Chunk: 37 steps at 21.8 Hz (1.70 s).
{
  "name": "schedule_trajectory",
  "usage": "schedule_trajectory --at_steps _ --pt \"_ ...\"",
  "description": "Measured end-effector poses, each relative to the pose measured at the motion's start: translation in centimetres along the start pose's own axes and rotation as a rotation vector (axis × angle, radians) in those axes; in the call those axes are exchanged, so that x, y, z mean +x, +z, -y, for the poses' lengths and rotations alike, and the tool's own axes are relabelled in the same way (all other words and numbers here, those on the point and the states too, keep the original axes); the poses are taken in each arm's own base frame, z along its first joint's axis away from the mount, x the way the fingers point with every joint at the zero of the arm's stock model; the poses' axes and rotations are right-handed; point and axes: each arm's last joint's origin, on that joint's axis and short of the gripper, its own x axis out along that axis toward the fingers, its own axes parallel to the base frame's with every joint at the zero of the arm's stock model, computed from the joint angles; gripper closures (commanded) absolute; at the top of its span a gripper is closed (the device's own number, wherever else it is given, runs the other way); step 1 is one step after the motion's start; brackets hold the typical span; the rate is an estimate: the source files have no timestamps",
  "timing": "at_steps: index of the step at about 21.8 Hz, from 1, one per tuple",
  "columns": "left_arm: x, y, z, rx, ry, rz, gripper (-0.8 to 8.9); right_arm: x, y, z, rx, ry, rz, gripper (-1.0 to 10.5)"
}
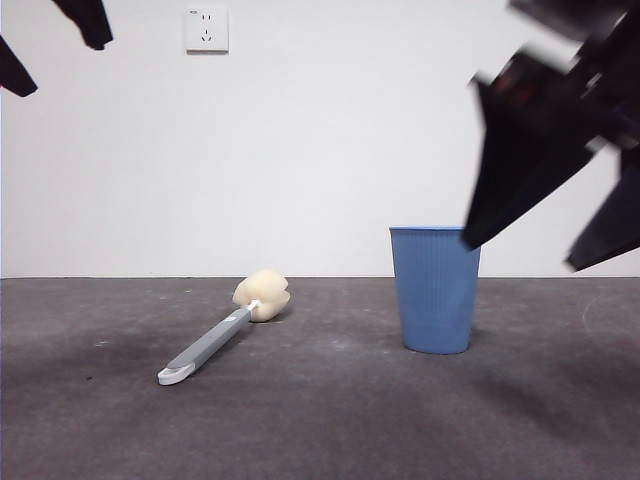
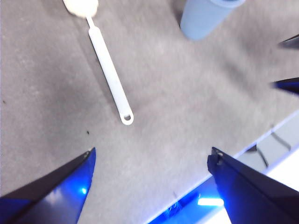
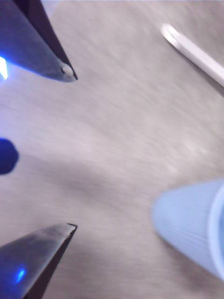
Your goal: Pick up the cup brush,pick up the cup,insert the brush into the cup,clean the cup,put the cup brush back,put the cup back to the fixed position on the table
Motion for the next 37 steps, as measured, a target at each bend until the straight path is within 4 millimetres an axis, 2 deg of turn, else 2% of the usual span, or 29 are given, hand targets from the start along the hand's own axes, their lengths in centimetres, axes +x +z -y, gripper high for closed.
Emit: schedule_trajectory --at_steps 1,2,3,4,5,9,24,26,29,32,35,37 --pt "0.0 -0.1 0.0 0.016 -0.019 -0.012 5.63 -1.2 -0.3 -0.2 -0.001 0.007 -0.014 4.7" --pt "0.0 -0.1 0.1 0.022 -0.032 -0.016 6.73 -2.0 -0.6 -0.4 0.002 0.012 -0.024 5.7" --pt "0.0 -0.1 0.1 0.026 -0.038 -0.017 8.14 -3.0 -0.8 -0.5 0.011 0.026 -0.036 7.4" --pt "0.0 -0.1 0.1 0.030 -0.039 -0.018 8.21 -3.6 -1.0 -0.7 0.020 0.051 -0.044 9.0" --pt "0.0 -0.1 0.1 0.031 -0.039 -0.019 8.22 -4.3 -1.2 -0.8 0.032 0.096 -0.052 9.5" --pt "0.0 -0.3 0.1 0.032 -0.040 -0.032 8.22 -5.4 -1.6 -1.0 0.046 0.198 -0.041 9.5" --pt "0.0 -0.2 0.1 0.032 -0.034 -0.029 8.16 -5.5 -1.6 -1.0 0.060 0.198 -0.042 9.5" --pt "-0.5 -0.4 0.1 0.037 -0.036 -0.009 8.16 -5.5 -1.6 -1.0 0.060 0.198 -0.042 9.5" --pt "-2.9 0.1 -0.4 0.083 0.013 0.209 8.16 -5.5 -1.6 -1.0 0.060 0.198 -0.042 9.5" --pt "-7.3 1.0 -2.0 0.109 0.124 0.645 8.16 -5.5 -1.6 -1.0 0.061 0.198 -0.042 9.5" --pt "-9.7 -0.9 -3.3 0.100 0.306 0.937 8.16 -5.5 -1.6 -1.0 0.062 0.198 -0.042 9.5" --pt "-9.6 -2.9 -3.9 0.114 0.404 1.052 8.16 -5.5 -1.6 -1.0 0.062 0.198 -0.042 9.5"
